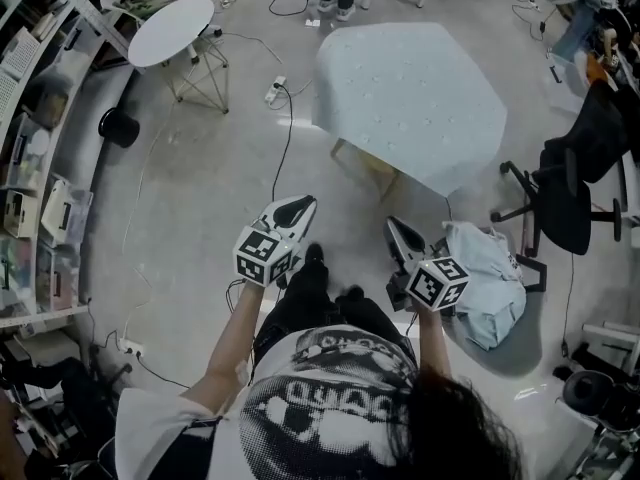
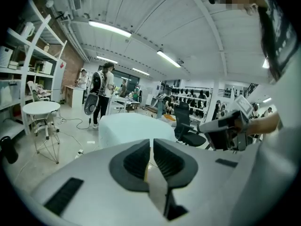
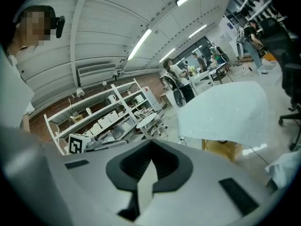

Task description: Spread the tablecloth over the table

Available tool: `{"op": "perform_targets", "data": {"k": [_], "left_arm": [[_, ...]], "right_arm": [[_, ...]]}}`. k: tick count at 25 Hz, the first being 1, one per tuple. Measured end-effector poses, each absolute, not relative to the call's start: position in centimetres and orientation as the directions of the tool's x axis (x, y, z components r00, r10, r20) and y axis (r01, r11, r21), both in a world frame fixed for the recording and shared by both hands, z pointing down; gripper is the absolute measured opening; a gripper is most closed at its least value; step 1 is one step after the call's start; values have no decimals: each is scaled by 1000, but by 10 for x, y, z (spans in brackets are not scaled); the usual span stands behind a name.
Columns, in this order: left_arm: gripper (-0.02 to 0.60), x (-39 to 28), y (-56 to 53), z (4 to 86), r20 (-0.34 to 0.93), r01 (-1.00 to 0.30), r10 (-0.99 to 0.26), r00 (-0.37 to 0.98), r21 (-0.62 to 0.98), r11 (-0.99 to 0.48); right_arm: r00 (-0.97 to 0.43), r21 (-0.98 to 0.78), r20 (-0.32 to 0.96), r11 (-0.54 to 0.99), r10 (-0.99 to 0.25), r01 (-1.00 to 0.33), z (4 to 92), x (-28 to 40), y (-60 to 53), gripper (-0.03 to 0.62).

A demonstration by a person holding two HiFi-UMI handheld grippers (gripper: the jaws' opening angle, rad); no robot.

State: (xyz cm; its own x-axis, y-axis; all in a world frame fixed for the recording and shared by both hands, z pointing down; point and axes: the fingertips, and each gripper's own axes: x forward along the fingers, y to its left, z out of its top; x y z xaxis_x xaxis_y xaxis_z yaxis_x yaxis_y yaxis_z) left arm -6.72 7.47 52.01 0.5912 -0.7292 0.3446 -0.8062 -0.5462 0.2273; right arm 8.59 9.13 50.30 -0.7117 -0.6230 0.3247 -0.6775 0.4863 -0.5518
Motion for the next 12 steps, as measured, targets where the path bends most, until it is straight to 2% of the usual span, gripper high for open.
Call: {"op": "perform_targets", "data": {"k": [12], "left_arm": [[14,-24,145,513,350,-820,-741,573,227,-526]], "right_arm": [[-782,-510,269,606,-562,-610,487,101,137,-8]]}}
